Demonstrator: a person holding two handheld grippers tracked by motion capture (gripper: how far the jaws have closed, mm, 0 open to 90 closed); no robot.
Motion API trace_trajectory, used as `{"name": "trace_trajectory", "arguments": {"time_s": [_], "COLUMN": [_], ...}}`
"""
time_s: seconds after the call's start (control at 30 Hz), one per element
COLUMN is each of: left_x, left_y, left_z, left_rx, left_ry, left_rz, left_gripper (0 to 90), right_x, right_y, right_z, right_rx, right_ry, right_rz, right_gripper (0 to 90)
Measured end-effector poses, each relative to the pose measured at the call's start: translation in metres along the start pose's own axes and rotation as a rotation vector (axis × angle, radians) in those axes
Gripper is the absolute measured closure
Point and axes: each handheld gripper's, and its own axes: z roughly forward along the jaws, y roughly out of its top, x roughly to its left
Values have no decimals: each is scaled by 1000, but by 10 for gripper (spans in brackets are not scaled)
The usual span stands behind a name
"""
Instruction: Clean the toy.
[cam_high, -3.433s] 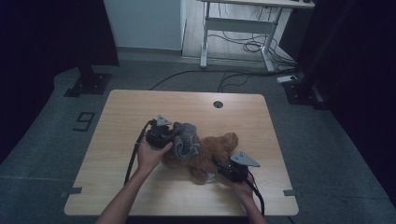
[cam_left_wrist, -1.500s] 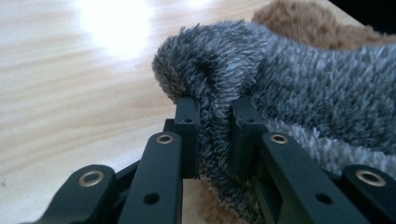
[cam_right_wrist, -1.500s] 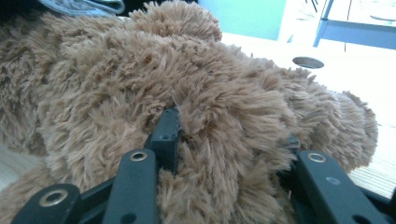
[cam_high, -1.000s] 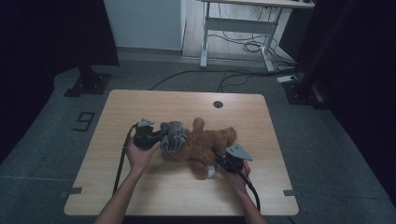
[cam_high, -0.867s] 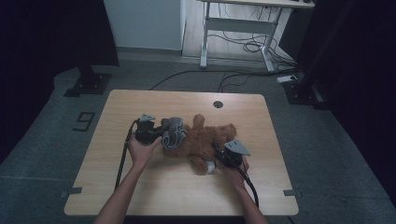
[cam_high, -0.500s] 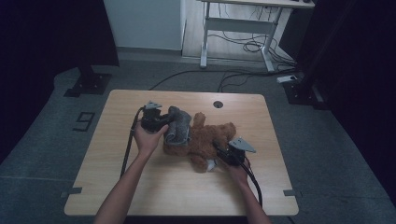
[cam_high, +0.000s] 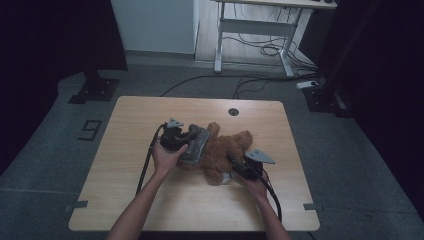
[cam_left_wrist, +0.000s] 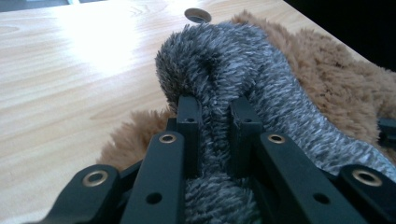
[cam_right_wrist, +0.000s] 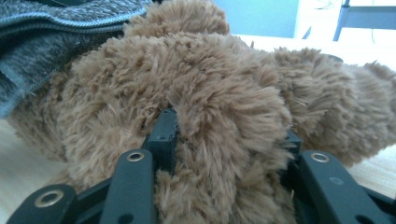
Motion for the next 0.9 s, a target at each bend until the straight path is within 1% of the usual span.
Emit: {"name": "trace_trajectory", "arguments": {"time_s": [0.1, 0.23, 0.3, 0.37, 0.4, 0.43, 0.57, 0.63, 0.7, 0.77, 0.83, 0.9], "left_x": [-7, -15, -19, -22, -24, -25, -28, -27, -26, -25, -25, -25], "left_y": [-11, -30, -40, -49, -52, -55, -61, -61, -62, -63, -63, -64], "left_z": [-10, -25, -32, -38, -41, -43, -47, -47, -48, -48, -48, -47], "left_rx": [-27, -77, -103, -121, -128, -131, -140, -138, -138, -141, -144, -148], "left_ry": [-10, -36, -52, -61, -64, -65, -64, -71, -75, -83, -84, -83], "left_rz": [14, 6, -1, 5, 9, 11, 15, 9, 2, -5, -9, -11], "left_gripper": [779, 782, 783, 783, 783, 783, 783, 783, 783, 783, 783, 783], "right_x": [3, 8, 13, 17, 20, 21, 26, 24, 18, 11, 5, 2], "right_y": [-1, -6, -9, -14, -18, -20, -25, -22, -17, -12, -6, 0], "right_z": [-8, -19, -26, -31, -35, -38, -47, -51, -57, -60, -59, -54], "right_rx": [18, 28, 33, 31, 28, 28, 22, 17, 8, 6, 17, 31], "right_ry": [19, 40, 46, 51, 58, 61, 67, 89, 123, 135, 122, 127], "right_rz": [-3, -18, -46, -69, -85, -91, -93, -63, 12, 55, 69, 83], "right_gripper": [538, 533, 533, 524, 513, 498, 419, 380, 317, 271, 226, 201]}}
